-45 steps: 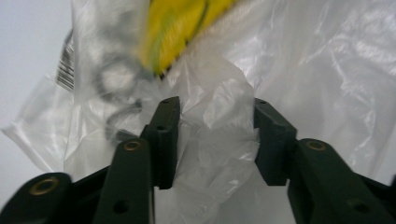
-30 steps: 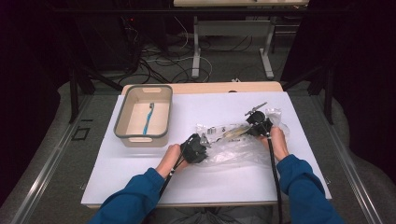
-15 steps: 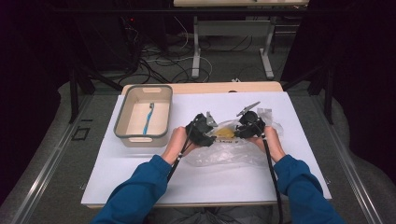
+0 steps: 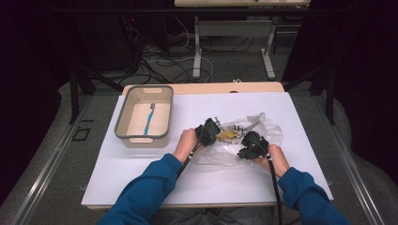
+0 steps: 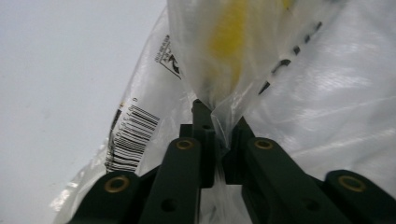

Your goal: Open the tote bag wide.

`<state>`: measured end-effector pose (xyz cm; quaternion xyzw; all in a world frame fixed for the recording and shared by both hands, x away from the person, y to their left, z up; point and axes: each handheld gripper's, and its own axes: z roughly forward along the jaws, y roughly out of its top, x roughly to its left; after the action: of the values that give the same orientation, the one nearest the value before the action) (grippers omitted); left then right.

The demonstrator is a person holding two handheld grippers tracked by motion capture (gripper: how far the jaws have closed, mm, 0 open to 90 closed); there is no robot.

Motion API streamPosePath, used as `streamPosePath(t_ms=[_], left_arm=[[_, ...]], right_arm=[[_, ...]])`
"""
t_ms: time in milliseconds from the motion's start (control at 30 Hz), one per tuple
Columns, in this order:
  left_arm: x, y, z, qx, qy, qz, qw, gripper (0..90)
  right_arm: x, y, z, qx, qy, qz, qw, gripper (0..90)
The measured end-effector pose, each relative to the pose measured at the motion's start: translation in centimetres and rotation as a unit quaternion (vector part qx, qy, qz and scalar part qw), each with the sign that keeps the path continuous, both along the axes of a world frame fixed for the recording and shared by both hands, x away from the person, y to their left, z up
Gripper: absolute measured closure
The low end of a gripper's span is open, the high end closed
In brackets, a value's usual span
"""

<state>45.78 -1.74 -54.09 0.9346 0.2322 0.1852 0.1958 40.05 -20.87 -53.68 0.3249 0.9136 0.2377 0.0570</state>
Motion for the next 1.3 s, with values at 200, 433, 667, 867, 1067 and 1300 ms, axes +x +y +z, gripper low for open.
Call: streamPosePath(t_ms=[200,433,667,867,1067,1300], left_arm=[[3.0,0.8,0.1,-0.003,0.001,0.071,0.9975,89.7],[3.9,0.9,-0.1,0.001,-0.014,0.094,0.9955,88.4],[2.0,1.1,3.7,-0.05,-0.018,0.066,0.9964,56.5],[-1.7,0.9,7.6,-0.069,-0.023,0.007,0.9973,41.4],[-5.7,0.2,4.2,-0.05,0.045,-0.101,0.9926,39.5],[-6.8,0.2,0.0,-0.065,0.069,-0.156,0.9832,61.5]], right_arm=[[-1.3,-0.8,-0.1,0.027,0.038,0.029,0.9985,90.0],[-1.9,-1.6,0.2,0.02,0.069,0.039,0.9966,88.4],[-1.1,-1.6,5.7,0.054,-0.047,-0.016,0.9973,48.1],[2.9,-0.8,3.9,-0.003,-0.037,-0.041,0.9985,31.3],[5.1,-0.5,1.1,-0.02,-0.005,-0.05,0.9985,38.1],[6.2,-0.8,0.1,-0.022,-0.007,-0.059,0.998,68.1]])
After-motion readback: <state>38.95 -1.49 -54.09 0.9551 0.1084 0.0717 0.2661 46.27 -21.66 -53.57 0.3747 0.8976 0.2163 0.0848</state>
